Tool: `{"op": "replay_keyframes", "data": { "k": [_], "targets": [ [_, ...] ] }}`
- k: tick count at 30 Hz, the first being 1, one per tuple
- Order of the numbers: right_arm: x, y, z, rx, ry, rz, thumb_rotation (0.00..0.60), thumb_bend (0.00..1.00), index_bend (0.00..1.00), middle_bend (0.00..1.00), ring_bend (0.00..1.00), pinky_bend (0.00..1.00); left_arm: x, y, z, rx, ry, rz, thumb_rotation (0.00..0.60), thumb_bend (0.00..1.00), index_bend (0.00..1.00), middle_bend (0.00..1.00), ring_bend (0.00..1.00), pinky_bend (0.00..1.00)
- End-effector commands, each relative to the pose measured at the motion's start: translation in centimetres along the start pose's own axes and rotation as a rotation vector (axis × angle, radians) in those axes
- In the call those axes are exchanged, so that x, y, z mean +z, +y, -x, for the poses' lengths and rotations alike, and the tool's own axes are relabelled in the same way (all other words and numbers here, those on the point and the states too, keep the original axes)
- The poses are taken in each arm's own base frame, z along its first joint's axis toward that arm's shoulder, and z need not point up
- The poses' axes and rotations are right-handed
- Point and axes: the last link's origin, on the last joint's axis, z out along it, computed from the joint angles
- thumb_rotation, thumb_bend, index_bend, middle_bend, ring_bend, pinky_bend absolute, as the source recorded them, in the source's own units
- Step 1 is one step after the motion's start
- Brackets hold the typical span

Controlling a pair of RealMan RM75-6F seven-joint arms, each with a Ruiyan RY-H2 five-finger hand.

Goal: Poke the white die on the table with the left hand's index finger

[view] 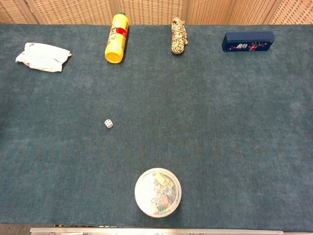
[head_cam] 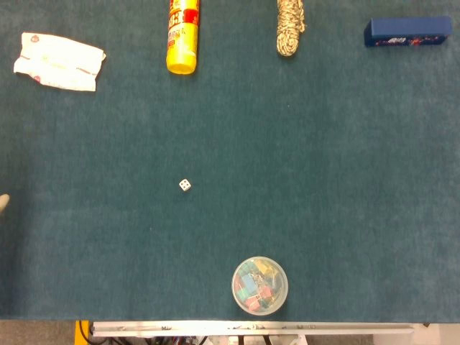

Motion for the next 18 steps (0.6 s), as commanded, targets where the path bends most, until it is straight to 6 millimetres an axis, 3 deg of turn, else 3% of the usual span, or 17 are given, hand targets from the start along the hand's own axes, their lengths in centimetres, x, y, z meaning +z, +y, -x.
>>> {"op": "replay_keyframes", "data": {
  "k": [1, 6, 18],
  "targets": [
    [-0.16, 0.01, -0.15, -0.007, 0.007, -0.004, 0.6, 0.01, 0.39, 0.39, 0.39, 0.64, 0.06, 0.03, 0.13, 0.004, -0.005, 0.002, 0.6, 0.02, 0.29, 0.19, 0.15, 0.38],
    [-0.34, -0.1, -0.39, -0.021, 0.043, -0.006, 0.6, 0.05, 0.4, 0.41, 0.39, 0.64, 0.09, 0.1, 0.42, 0.008, -0.023, 0.007, 0.6, 0.02, 0.29, 0.19, 0.15, 0.38],
    [-0.63, -0.62, -0.57, 0.01, 0.05, -0.042, 0.6, 0.05, 0.41, 0.41, 0.38, 0.57, -0.5, 0.25, 0.3, -0.001, -0.012, 0.023, 0.6, 0.02, 0.29, 0.19, 0.15, 0.38]
  ]
}}
